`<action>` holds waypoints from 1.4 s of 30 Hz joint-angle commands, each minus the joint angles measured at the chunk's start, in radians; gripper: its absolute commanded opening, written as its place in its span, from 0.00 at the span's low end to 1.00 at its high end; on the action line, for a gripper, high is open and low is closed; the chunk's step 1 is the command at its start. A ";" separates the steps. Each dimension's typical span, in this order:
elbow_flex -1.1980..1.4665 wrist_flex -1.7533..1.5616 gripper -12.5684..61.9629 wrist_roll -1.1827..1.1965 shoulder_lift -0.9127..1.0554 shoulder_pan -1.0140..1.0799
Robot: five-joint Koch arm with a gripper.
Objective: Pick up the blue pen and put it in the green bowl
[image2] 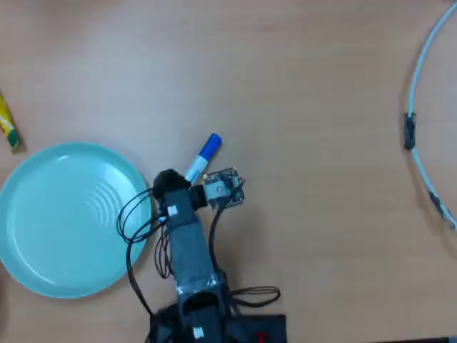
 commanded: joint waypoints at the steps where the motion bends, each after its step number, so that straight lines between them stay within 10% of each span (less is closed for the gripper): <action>1: -0.095 -0.003 0.69 -0.034 -0.031 -0.017; 42: -0.189 -0.008 0.68 -0.140 -0.500 0.043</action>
